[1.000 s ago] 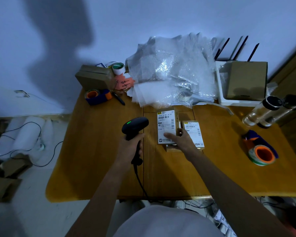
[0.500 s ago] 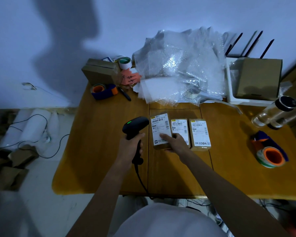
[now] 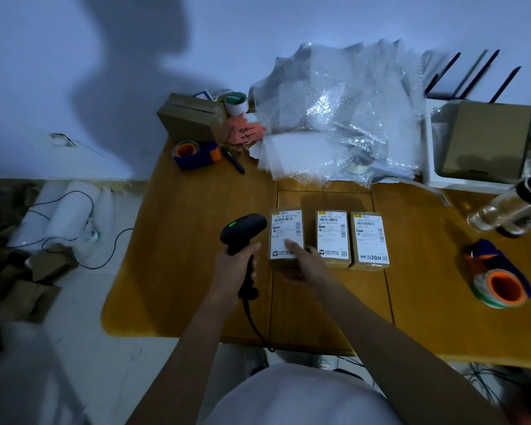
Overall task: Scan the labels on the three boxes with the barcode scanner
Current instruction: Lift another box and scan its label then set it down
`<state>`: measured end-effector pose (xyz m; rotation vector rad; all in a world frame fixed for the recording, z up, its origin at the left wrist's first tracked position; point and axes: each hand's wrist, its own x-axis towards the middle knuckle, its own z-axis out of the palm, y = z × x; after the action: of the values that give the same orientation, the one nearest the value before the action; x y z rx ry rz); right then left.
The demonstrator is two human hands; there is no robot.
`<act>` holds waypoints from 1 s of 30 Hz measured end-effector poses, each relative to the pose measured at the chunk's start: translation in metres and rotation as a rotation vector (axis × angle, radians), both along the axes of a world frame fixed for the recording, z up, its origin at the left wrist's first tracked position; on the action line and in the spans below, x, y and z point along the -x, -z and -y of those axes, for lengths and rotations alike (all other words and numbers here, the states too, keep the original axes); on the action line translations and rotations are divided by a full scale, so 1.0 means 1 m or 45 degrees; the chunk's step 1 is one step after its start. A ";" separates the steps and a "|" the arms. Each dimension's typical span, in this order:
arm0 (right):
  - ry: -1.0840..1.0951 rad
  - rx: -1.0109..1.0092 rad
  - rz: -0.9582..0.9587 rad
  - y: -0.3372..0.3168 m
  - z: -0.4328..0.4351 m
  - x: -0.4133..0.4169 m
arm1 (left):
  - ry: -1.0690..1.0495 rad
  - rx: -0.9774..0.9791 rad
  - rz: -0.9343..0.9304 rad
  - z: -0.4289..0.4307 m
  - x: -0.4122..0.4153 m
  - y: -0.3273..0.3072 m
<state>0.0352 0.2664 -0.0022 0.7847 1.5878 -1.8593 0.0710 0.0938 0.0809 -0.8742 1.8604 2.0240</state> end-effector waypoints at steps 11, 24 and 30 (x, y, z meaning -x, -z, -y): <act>0.184 0.163 0.121 0.019 0.010 0.001 | 0.007 -0.006 0.041 0.006 0.000 0.005; 0.370 0.207 0.326 0.030 0.019 0.005 | 0.044 -0.013 0.045 0.003 0.008 0.000; 0.351 -0.011 0.341 0.035 0.022 0.006 | 0.074 -0.013 0.062 -0.001 0.011 -0.001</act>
<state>0.0293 0.2444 -0.0370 1.2526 1.3736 -1.8383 0.0599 0.0951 0.0818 -0.8491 1.8270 1.9588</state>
